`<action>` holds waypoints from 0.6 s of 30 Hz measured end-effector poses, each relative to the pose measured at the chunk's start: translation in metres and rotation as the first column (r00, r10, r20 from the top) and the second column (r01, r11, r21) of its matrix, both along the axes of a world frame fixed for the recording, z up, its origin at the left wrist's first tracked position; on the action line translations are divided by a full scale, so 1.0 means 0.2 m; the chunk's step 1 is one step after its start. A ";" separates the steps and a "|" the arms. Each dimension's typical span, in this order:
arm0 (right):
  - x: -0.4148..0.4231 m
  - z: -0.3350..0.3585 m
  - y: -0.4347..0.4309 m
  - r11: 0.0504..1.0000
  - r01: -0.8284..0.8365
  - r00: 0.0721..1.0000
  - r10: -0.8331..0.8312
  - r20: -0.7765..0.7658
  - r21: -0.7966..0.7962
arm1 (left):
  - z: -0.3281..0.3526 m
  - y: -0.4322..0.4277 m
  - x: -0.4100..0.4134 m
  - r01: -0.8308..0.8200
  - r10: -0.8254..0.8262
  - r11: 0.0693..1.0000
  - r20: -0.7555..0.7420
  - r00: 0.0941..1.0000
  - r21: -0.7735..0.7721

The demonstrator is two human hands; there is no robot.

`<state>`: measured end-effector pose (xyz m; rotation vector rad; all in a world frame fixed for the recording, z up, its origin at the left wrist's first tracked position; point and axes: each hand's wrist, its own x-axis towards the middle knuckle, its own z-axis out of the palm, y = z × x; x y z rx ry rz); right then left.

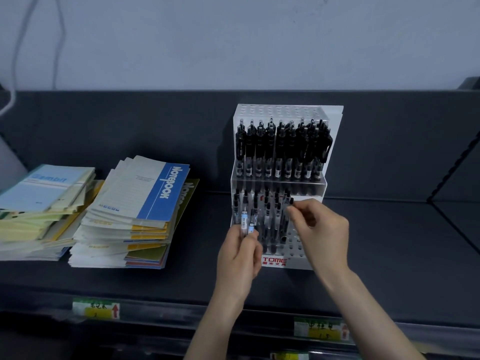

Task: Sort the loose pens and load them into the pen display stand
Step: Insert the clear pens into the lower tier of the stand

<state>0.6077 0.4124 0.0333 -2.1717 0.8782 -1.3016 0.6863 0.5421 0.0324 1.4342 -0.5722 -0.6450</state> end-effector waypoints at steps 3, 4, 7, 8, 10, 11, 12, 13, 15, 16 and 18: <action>-0.03 0.02 0.02 0.996 0.006 0.999 -0.010 0.043 0.092 | 0.00 0.00 -0.01 0.044 -0.044 0.999 0.083 0.996 0.004; -0.05 0.03 0.04 0.992 0.012 0.997 -0.022 0.078 0.126 | 0.00 0.00 -0.01 0.060 -0.060 0.998 0.114 0.992 0.004; -0.10 0.08 0.10 0.979 -0.027 0.988 -0.005 0.154 0.204 | 0.01 -0.01 -0.02 0.098 -0.096 0.995 0.173 0.980 -0.002; -0.11 0.09 0.12 0.968 -0.066 0.986 0.027 0.162 0.241 | 0.01 -0.01 -0.03 0.110 -0.107 0.994 0.182 0.977 -0.005; -0.11 0.11 0.15 0.931 -0.141 0.983 0.092 0.158 0.336 | 0.00 -0.03 -0.04 0.144 -0.139 0.990 0.200 0.970 -0.013; -0.11 0.12 0.16 0.913 -0.165 0.982 0.117 0.147 0.373 | 0.00 -0.03 -0.04 0.165 -0.158 0.986 0.208 0.965 -0.015; -0.11 0.12 0.16 0.901 -0.177 0.982 0.133 0.137 0.397 | 0.00 -0.04 -0.05 0.184 -0.177 0.983 0.213 0.961 -0.015; -0.11 0.12 0.16 0.893 -0.184 0.981 0.141 0.133 0.411 | 0.00 -0.04 -0.06 0.198 -0.190 0.980 0.214 0.958 -0.014; -0.12 0.12 0.16 0.885 -0.198 0.977 0.143 0.159 0.422 | 0.00 -0.05 -0.06 0.208 -0.201 0.978 0.208 0.957 -0.013; -0.12 0.13 0.15 0.884 -0.202 0.974 0.136 0.182 0.420 | 0.00 -0.05 -0.06 0.207 -0.199 0.978 0.201 0.959 -0.015; -0.14 0.17 0.13 0.897 -0.193 0.965 0.101 0.240 0.398 | 0.00 -0.05 -0.05 0.185 -0.179 0.983 0.182 0.967 -0.016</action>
